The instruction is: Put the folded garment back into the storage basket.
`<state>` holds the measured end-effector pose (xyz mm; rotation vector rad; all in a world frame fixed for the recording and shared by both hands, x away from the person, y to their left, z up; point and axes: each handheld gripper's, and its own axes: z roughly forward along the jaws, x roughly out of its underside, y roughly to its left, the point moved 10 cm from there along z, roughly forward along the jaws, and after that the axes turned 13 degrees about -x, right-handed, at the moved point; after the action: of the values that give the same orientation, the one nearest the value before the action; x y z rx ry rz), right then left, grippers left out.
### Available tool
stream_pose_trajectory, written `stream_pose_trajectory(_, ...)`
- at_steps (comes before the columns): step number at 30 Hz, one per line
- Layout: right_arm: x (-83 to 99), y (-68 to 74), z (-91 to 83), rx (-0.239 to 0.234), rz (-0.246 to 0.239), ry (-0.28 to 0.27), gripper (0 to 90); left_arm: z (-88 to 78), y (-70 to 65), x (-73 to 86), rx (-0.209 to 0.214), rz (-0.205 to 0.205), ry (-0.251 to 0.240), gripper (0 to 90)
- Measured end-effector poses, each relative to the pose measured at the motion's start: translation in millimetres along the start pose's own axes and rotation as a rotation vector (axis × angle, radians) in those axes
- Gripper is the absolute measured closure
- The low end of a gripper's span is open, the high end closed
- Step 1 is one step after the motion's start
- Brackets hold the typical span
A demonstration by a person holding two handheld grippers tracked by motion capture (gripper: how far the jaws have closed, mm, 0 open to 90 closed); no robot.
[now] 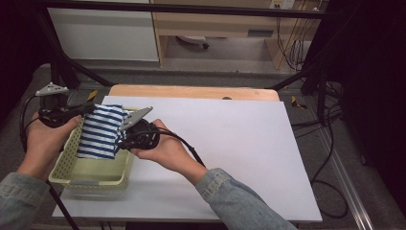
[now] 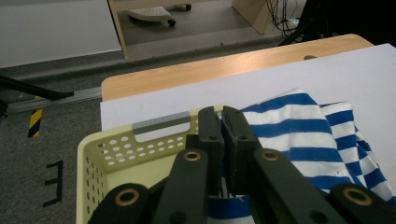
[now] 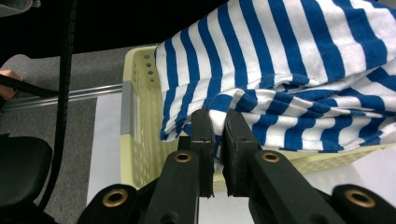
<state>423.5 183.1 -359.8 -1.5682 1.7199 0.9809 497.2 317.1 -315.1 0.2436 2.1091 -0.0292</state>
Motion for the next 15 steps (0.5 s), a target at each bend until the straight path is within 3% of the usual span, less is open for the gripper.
stream_pose_trajectory(15,-2.9,-15.5,23.1,0.009,0.009,-0.036,84.1,10.6,23.0,7.1,-0.050,-0.019,0.013,86.6)
